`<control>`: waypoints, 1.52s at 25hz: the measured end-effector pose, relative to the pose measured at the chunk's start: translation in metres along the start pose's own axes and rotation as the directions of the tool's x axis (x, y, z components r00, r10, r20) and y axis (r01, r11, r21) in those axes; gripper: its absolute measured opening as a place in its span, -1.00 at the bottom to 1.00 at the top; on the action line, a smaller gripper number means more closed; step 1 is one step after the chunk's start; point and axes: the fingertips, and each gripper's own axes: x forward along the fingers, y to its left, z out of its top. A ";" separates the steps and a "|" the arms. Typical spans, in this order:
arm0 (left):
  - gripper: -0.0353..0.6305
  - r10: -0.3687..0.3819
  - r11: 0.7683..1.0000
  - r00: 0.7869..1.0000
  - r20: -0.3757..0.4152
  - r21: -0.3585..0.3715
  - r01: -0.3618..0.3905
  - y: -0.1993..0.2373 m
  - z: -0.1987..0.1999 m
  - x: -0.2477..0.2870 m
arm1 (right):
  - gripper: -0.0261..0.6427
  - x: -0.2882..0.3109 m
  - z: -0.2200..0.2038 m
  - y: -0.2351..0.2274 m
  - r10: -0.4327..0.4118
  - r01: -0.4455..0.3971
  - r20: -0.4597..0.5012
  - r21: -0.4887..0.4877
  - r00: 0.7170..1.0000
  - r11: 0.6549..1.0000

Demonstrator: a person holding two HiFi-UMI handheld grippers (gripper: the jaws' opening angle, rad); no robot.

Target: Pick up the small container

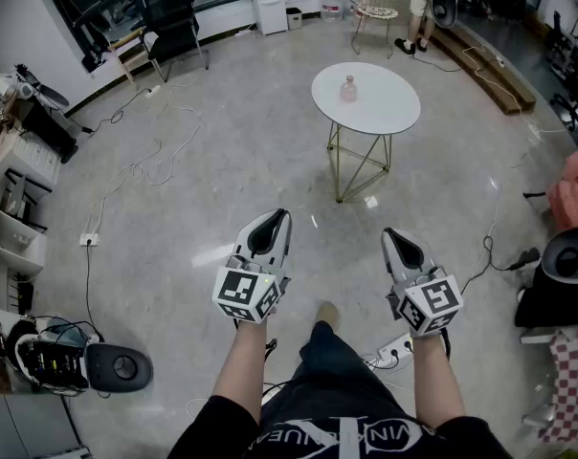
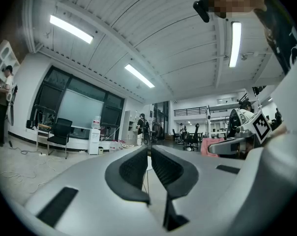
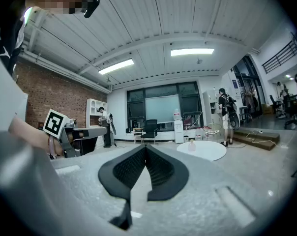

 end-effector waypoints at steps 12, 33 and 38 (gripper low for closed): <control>-0.82 0.026 1.000 1.000 -0.001 -0.012 -0.026 0.052 0.004 0.058 | -0.90 0.079 0.004 -0.039 0.009 -0.009 -0.008 0.026 1.000 1.000; -0.82 0.055 0.996 0.998 -0.002 -0.063 -0.055 0.098 -0.001 0.165 | -0.90 0.149 0.016 -0.135 -0.010 0.009 0.006 0.055 1.000 0.998; -0.82 0.036 0.999 0.999 -0.018 -0.024 -0.036 0.096 0.007 0.168 | -0.90 0.151 0.019 -0.142 -0.022 0.021 0.014 0.088 1.000 0.996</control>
